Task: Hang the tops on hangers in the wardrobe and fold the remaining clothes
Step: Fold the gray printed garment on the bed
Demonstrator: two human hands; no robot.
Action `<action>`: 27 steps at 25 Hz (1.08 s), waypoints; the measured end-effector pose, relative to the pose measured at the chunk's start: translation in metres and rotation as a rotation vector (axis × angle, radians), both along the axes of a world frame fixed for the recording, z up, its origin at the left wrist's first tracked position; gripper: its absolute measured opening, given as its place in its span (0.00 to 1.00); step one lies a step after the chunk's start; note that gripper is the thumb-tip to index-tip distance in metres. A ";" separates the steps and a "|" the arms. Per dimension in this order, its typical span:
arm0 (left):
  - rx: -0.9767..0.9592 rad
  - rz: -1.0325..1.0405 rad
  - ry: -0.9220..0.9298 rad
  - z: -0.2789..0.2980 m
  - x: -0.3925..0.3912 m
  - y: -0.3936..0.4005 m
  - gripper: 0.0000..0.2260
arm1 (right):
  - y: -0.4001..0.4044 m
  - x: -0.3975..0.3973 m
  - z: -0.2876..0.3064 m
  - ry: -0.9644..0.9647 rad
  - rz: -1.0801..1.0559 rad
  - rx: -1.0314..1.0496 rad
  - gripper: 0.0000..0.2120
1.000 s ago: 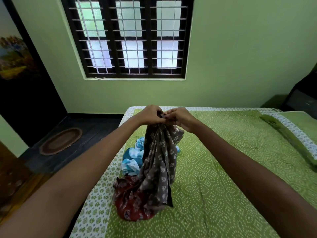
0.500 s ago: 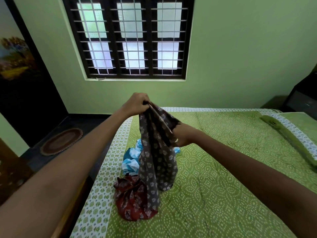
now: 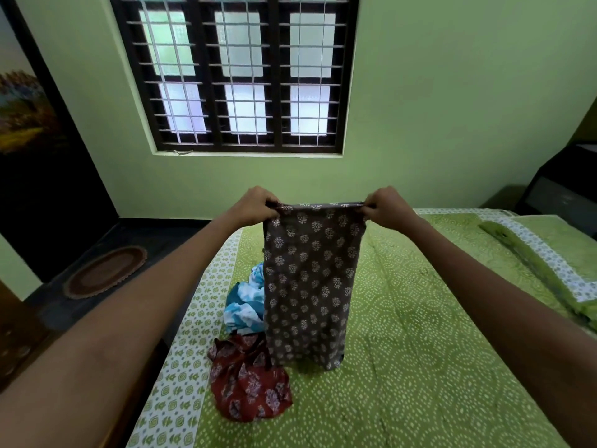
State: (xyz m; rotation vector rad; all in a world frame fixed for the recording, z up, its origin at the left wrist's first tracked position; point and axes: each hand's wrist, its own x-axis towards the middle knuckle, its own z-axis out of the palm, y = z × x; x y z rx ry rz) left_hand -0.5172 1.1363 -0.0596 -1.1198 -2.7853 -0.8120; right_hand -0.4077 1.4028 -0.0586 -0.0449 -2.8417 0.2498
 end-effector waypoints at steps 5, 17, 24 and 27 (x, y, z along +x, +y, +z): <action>-0.019 -0.034 -0.019 0.003 0.001 0.011 0.10 | 0.010 0.011 -0.006 0.038 -0.067 -0.031 0.09; 0.080 -0.120 -0.033 -0.009 0.019 0.136 0.10 | 0.083 0.084 -0.022 0.096 -0.471 -0.693 0.10; 0.184 -0.157 -0.084 -0.020 0.049 0.270 0.09 | 0.188 0.121 -0.029 0.319 -0.648 -1.054 0.13; 0.203 -0.128 -0.108 -0.031 0.060 0.346 0.07 | 0.256 0.129 -0.040 0.375 -0.695 -1.066 0.08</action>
